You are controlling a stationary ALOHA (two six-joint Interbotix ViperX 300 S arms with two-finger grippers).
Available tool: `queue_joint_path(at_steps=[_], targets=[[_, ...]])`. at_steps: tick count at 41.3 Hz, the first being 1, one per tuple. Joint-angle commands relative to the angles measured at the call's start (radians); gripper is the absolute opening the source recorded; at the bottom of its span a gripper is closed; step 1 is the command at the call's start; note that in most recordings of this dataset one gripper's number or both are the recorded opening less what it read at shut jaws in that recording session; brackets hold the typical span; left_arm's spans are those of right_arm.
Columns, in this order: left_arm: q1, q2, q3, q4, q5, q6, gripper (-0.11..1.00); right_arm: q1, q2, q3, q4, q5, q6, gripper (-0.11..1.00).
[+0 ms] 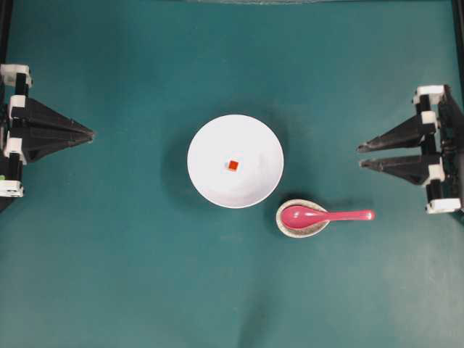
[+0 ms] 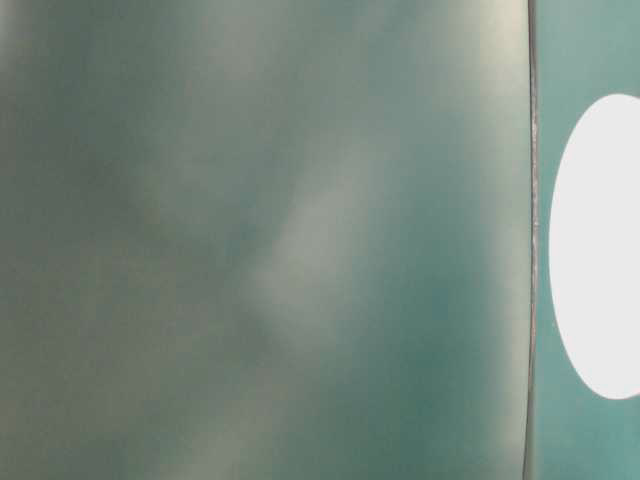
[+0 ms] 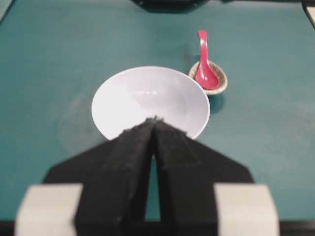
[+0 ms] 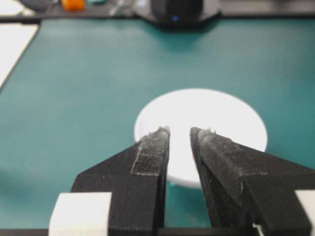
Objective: Grip the spoon and scoop the red block from the bowl with right arm.
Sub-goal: 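Move the right gripper toward the pink spoon handle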
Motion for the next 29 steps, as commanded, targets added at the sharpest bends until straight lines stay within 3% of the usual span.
queue_joint_path(at_steps=[1,12,19,29], targets=[[0.003,0.008,-0.023,0.002,0.008,0.002,0.00,0.012,0.023,-0.002,0.003,-0.043,0.003,0.33],[0.003,0.008,-0.021,0.002,0.038,0.003,0.00,0.077,0.095,0.064,0.009,-0.198,0.003,0.33],[0.003,0.008,-0.021,0.003,0.041,0.011,0.00,0.110,0.158,0.107,0.081,-0.305,0.005,0.33],[0.003,0.008,-0.023,0.002,0.054,0.006,0.00,0.135,0.267,0.126,0.132,-0.351,0.005,0.34]])
